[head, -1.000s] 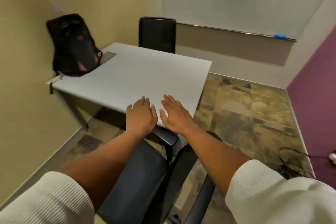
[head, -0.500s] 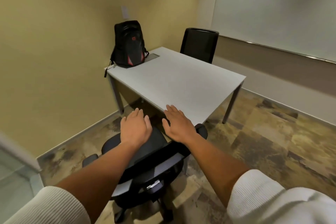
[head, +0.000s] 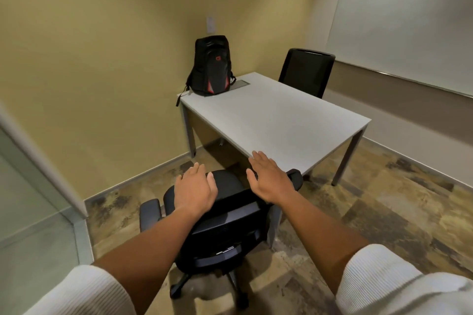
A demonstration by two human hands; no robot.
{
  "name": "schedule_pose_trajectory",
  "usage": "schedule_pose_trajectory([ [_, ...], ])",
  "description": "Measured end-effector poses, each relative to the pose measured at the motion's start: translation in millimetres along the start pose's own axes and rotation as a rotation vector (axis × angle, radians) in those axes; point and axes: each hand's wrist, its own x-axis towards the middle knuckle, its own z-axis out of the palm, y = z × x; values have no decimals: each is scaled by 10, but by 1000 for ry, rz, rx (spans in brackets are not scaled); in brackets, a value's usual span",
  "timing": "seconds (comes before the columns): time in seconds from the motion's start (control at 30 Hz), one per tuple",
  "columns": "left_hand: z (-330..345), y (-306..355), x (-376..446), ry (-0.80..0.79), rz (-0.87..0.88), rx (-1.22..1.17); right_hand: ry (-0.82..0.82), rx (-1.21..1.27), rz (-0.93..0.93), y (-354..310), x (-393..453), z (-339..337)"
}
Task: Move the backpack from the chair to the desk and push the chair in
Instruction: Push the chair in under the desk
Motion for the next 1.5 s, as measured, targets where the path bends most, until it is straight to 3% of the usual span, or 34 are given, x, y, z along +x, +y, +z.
schedule_pose_trajectory([
  [0.33, 285, -25, -613, -61, -189, -52, -172, -10, -47, 322, -259, 207],
  [0.63, 388, -18, -554, 37, -341, -104, -228, -126, -113, 658, -10, 294],
  [0.97, 478, -5, -418, 157, -560, -135, -191, -73, -88, 721, 178, 293],
  [1.2, 440, -189, -251, 177, -531, -101, -169, -120, -71, 570, 308, 360],
  [1.5, 387, -535, 210, 209, -373, -66, -217, -184, 8, 375, 696, 493],
])
